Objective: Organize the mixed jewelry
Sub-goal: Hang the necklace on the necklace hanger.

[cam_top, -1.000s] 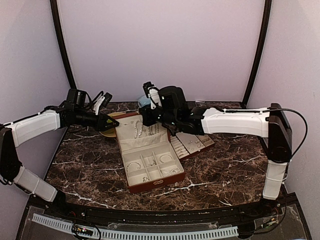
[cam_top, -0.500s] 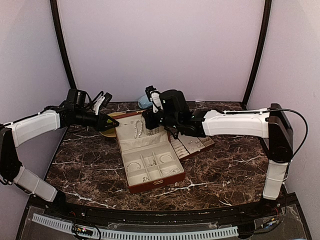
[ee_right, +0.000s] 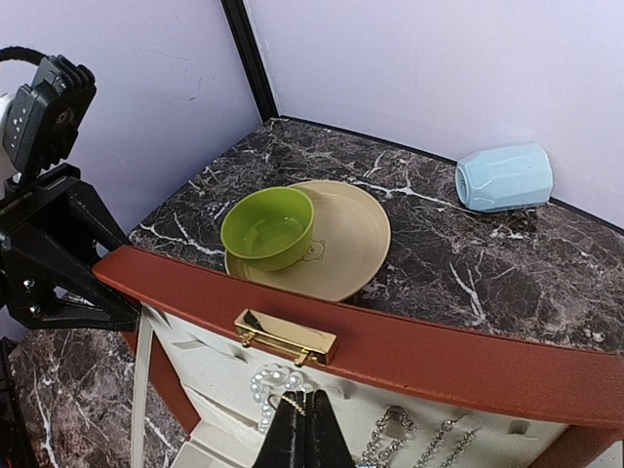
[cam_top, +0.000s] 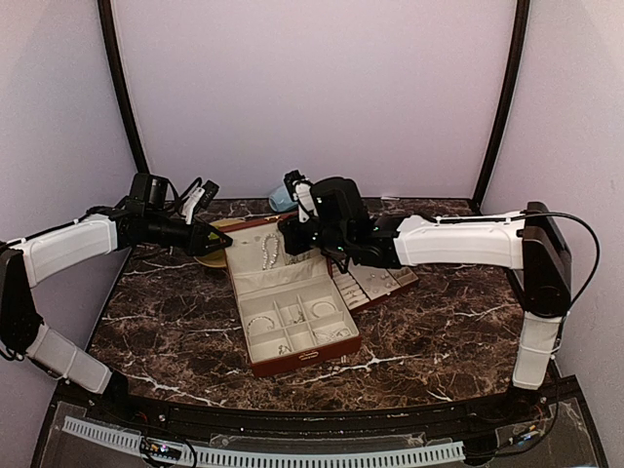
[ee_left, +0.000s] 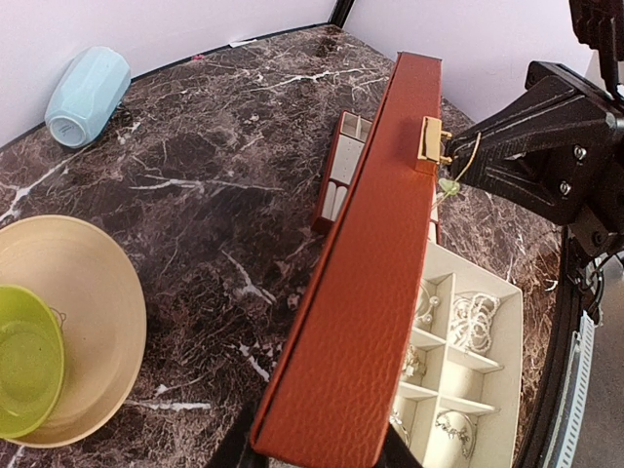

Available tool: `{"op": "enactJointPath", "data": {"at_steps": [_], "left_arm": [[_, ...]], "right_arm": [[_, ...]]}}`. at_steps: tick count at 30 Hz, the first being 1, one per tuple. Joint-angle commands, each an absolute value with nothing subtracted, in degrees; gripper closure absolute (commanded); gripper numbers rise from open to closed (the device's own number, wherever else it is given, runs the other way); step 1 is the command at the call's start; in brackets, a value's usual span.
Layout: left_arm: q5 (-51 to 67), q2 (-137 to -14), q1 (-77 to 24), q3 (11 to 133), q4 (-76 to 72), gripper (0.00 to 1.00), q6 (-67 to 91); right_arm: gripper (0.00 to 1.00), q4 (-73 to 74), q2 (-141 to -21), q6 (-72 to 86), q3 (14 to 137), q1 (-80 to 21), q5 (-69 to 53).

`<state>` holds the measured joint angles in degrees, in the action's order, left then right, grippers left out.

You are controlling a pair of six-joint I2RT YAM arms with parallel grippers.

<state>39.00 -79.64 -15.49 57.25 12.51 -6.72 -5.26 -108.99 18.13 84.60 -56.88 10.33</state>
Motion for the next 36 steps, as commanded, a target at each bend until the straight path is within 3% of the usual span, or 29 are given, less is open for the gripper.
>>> {"op": "enactJointPath", "data": {"at_steps": [1, 13, 28, 36], "left_arm": [[43.7, -78.7, -15.9, 58.8, 13.5, 0.97, -6.0], [44.3, -78.5, -15.9, 58.7, 13.5, 0.96, -6.1], [43.3, -78.3, -15.9, 58.7, 13.4, 0.97, -5.9], [43.5, -78.1, -15.9, 58.6, 13.4, 0.97, -5.9]], "right_arm": [[1.0, -4.1, -109.7, 18.7, 88.3, -56.4, 10.7], [1.0, -1.2, -112.1, 19.2, 90.7, -56.4, 9.4], [1.0, -7.5, -105.6, 19.1, 82.1, -57.1, 5.6], [1.0, -3.3, -108.6, 20.6, 86.3, -57.0, 8.3]]}}
